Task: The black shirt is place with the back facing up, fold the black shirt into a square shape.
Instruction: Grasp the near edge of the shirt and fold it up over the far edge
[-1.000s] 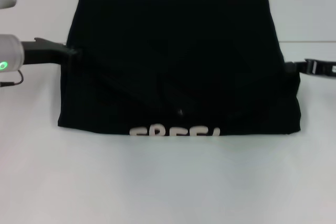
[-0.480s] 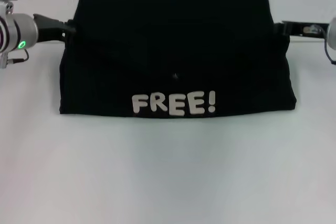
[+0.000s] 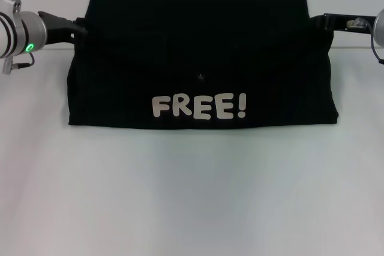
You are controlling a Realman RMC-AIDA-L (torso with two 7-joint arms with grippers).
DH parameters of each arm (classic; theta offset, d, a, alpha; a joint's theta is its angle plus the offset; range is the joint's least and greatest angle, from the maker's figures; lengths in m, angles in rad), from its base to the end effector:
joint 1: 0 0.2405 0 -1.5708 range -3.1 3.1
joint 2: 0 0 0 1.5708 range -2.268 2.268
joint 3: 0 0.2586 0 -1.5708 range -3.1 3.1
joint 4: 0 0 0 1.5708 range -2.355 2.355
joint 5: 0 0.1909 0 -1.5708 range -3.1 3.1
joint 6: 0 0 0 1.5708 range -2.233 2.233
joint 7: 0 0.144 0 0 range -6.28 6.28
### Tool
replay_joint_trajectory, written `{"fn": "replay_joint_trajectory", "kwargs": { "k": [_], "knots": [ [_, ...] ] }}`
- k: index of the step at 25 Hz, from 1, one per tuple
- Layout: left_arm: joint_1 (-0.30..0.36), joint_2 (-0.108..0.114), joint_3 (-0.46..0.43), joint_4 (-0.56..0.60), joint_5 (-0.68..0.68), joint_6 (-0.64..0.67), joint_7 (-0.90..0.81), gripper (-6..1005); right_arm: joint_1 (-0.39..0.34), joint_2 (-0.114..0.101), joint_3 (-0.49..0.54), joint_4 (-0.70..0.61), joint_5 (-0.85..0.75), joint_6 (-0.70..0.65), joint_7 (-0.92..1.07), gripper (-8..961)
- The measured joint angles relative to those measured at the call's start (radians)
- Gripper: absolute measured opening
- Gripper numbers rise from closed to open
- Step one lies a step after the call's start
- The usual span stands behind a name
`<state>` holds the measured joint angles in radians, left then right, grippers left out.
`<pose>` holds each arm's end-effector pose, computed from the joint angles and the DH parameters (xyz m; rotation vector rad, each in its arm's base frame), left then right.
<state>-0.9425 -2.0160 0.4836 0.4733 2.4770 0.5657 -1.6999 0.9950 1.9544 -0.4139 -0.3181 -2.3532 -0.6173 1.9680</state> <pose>-0.2463 0.4806 0.0481 -2.0196 -0.7064 -0.0799 0.2314 0.4858 0.0397 -1.9354 1.1477 0.4108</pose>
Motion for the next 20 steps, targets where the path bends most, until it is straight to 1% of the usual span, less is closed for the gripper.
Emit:
{"fn": "replay_joint_trajectory", "kwargs": {
  "k": [5,10,13,17,19,20],
  "knots": [
    [0.003,-0.006,0.017,-0.029,0.004,-0.015,0.001,37,-0.005,0.012,-0.002,0.002,0.001,0.003,-0.003,132],
    [0.009,-0.03,0.072,-0.046,0.007,-0.07,0.002,36,-0.013,0.023,-0.002,0.003,0.001,0.007,-0.001,144],
    [0.015,-0.046,0.122,-0.048,0.008,-0.104,0.002,36,-0.019,0.029,-0.015,-0.003,0.002,0.003,-0.002,151],
    [0.019,-0.062,0.145,-0.049,0.008,-0.161,0.002,145,-0.023,0.036,-0.04,-0.015,0.002,0.001,-0.003,161],
    [0.019,-0.065,0.145,-0.05,0.008,-0.185,0.001,200,-0.025,0.043,-0.041,-0.035,0.002,0.001,-0.003,241],
    [0.021,-0.065,0.145,-0.049,0.008,-0.193,-0.001,246,-0.028,0.046,-0.041,-0.046,0.002,0.001,-0.003,281]
  ]
}}
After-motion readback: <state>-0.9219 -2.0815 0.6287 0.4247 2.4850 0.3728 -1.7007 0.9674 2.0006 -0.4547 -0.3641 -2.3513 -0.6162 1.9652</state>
